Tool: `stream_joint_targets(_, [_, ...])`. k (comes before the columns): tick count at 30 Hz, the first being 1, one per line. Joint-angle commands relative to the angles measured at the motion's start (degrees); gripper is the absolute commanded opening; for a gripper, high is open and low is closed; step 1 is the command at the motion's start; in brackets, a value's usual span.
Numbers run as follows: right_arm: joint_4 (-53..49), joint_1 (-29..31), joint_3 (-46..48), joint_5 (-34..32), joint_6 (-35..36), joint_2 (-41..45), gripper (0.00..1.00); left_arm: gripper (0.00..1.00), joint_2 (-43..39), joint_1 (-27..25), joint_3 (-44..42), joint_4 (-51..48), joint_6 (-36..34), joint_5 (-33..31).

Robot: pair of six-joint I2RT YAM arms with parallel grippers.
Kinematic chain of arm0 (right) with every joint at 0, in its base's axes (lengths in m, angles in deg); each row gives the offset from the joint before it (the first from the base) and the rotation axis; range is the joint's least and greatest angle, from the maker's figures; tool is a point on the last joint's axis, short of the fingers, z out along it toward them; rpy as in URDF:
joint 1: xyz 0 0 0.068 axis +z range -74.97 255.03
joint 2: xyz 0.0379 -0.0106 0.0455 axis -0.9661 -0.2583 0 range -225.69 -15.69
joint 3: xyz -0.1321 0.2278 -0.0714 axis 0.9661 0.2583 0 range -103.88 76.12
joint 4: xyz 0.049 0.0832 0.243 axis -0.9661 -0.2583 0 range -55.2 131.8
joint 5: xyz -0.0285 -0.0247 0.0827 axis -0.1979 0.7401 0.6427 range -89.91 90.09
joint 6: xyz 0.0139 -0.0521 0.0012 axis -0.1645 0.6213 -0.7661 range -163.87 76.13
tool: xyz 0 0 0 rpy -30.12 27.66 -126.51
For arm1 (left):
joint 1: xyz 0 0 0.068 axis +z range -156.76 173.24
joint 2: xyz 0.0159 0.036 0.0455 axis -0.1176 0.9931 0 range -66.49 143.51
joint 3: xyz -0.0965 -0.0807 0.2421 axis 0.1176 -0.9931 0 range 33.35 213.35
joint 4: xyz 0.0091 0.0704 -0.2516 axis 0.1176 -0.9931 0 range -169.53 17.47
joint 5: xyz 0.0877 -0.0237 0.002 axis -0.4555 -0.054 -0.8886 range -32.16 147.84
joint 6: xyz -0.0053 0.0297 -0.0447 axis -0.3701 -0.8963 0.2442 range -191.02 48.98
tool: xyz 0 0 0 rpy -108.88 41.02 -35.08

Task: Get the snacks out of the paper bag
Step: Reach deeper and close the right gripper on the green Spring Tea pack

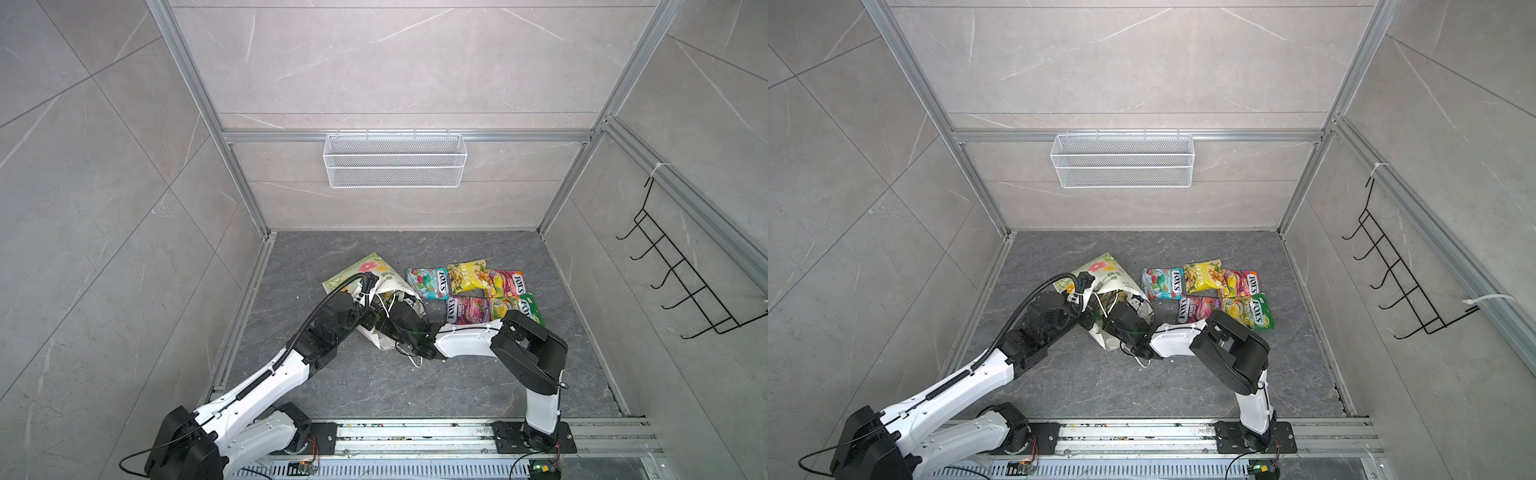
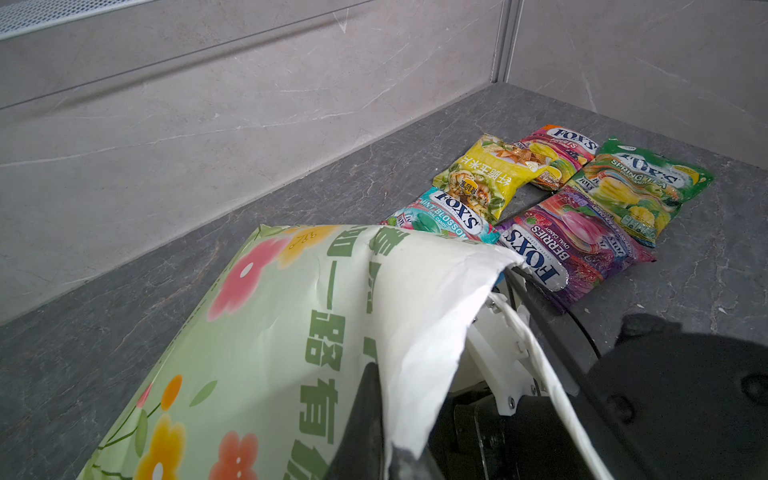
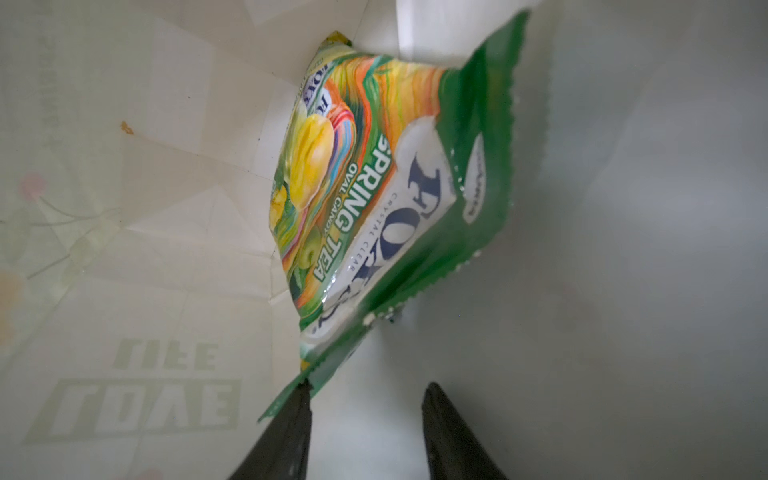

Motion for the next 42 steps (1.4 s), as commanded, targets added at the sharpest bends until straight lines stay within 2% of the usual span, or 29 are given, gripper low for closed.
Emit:
stream_joint_targets(1, [1.4, -0.3, -0.3, -1.7, -2.7, -0.3, 0.52, 0.00, -0.1, 0.0, 0.4, 2.6, 0.5, 0.9])
stream_joint_targets(2, [1.9, -0.3, -0.1, -2.0, -2.7, -0.1, 0.52, 0.00, -0.2, 0.0, 0.4, 2.6, 0.3, 0.9])
stream_joint_targets(3, [0.9, -0.3, -0.4, -2.4, -3.1, 0.0, 0.61, 0.00, -0.2, 0.0, 0.4, 2.7, 0.3, 0.7])
stream_joint_targets(4, [0.0, -0.3, -0.6, -2.6, -3.6, -0.1, 0.63, 0.00, -0.2, 0.0, 0.4, 2.8, 0.2, 0.7])
stream_joint_targets(9, [2.0, -0.7, -0.3, -2.4, -6.9, -1.5, 0.63, 0.00, 0.2, 0.0, 0.7, 2.8, 0.4, 1.1])
stream_joint_targets(13, [1.3, -0.9, -2.1, -1.8, -6.3, -2.4, 0.56, 0.00, 0.1, 0.0, 0.8, 2.7, 0.3, 1.2])
stream_joint_targets(19, [2.3, -1.6, -3.6, -0.9, -6.2, -4.7, 0.34, 0.00, 0.1, 0.0, 1.2, 2.6, 0.5, 1.7])
stream_joint_targets(23, [3.6, -1.8, -4.1, 0.4, -4.3, -5.2, 0.09, 0.00, -0.3, 0.0, 1.1, 2.3, 0.6, 1.5])
stream_joint_targets(26, [2.9, -1.8, -4.1, 0.5, -2.2, -4.0, 0.00, 0.00, -0.5, 0.0, 1.1, 1.8, 0.6, 1.2])
stream_joint_targets(35, [-1.8, -0.8, -2.6, 0.0, 8.7, 5.7, 0.00, 0.00, 0.3, 0.0, 3.0, -0.7, 1.6, -3.3])
stream_joint_targets(42, [-5.0, -0.5, 2.6, 0.3, 12.8, 14.9, 0.00, 0.00, 1.9, 0.1, 5.0, -3.1, 1.9, -6.4])
